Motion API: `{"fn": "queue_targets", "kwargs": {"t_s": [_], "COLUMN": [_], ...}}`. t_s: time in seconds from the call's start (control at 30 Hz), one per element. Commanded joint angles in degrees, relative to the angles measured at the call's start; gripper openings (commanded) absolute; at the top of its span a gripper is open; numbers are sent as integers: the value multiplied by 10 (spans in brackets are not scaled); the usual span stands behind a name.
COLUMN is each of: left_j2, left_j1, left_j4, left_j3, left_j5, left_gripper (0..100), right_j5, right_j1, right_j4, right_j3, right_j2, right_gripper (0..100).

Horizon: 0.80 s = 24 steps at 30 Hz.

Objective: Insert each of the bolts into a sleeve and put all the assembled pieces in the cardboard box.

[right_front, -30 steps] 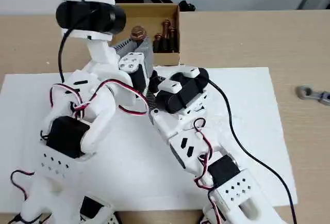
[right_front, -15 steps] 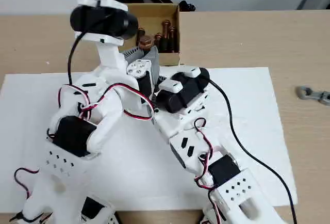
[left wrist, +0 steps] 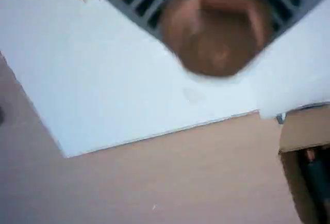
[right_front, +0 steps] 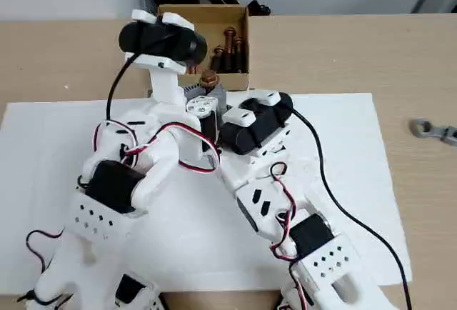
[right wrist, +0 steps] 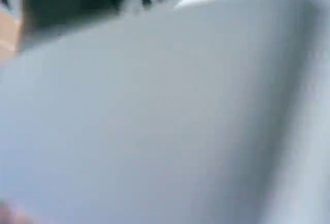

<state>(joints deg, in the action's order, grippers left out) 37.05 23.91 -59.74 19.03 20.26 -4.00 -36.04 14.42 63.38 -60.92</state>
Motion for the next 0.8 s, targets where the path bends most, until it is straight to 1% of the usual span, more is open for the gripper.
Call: {"fn": "queue_targets", "kwargs": {"t_s": [0.0, 0.13, 0.47, 0.67, 0.77], "left_j2": [2, 2, 1, 4, 5], "left_j1": [4, 4, 3, 3, -11], "left_j4": [-47, -94, -202, -211, -211], "left_j3": [-64, -104, -222, -234, -246], "left_j5": [4, 28, 28, 27, 25], "left_gripper": [137, 167, 181, 181, 178], "right_j5": [5, 4, 4, 4, 4], "right_j1": [-6, -6, -5, -3, -2], "right_j4": [-12, -12, -11, 8, 7], "right_j3": [-12, -14, -21, -40, -49], "right_j2": [0, 0, 6, 6, 6], "right_gripper": [4, 4, 4, 4, 4]}}
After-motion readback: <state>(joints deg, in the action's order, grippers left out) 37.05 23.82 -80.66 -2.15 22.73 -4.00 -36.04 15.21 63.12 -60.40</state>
